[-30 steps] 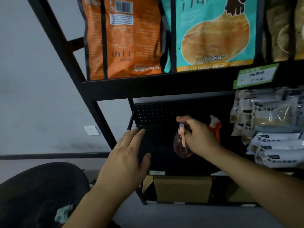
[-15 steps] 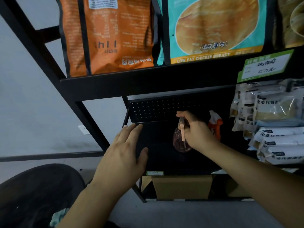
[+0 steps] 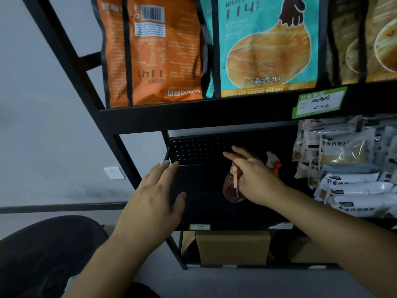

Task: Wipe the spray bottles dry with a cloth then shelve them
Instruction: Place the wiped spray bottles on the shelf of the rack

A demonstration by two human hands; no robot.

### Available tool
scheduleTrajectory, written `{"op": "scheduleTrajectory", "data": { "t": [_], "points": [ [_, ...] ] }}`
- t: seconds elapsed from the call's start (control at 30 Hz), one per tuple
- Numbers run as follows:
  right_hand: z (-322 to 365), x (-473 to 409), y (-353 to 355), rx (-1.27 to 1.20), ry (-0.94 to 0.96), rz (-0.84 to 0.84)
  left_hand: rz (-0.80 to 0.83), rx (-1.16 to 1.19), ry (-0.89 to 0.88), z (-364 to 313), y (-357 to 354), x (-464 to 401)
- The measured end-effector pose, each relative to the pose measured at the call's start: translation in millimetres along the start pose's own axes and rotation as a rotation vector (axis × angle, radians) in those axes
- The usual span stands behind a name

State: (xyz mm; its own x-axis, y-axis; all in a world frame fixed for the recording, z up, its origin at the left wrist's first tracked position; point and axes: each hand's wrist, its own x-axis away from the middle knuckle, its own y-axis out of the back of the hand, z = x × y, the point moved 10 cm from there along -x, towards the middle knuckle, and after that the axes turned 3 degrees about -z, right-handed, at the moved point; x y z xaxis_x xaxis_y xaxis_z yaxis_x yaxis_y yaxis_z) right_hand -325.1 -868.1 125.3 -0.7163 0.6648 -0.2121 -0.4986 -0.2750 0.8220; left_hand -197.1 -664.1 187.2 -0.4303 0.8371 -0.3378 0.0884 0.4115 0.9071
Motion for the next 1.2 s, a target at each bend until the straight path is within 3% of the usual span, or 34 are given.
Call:
{"op": "scheduleTrajectory", "data": {
  "t": [0.57, 1.2],
  "points": [
    [211, 82, -2, 0.145, 0.436, 0.042, -0.118, -0.178, 0.143, 57, 116, 116],
    [459, 151, -154, 0.010, 0.822, 0.272, -0.202, -0.298, 0.636, 241, 220, 333]
  ]
}}
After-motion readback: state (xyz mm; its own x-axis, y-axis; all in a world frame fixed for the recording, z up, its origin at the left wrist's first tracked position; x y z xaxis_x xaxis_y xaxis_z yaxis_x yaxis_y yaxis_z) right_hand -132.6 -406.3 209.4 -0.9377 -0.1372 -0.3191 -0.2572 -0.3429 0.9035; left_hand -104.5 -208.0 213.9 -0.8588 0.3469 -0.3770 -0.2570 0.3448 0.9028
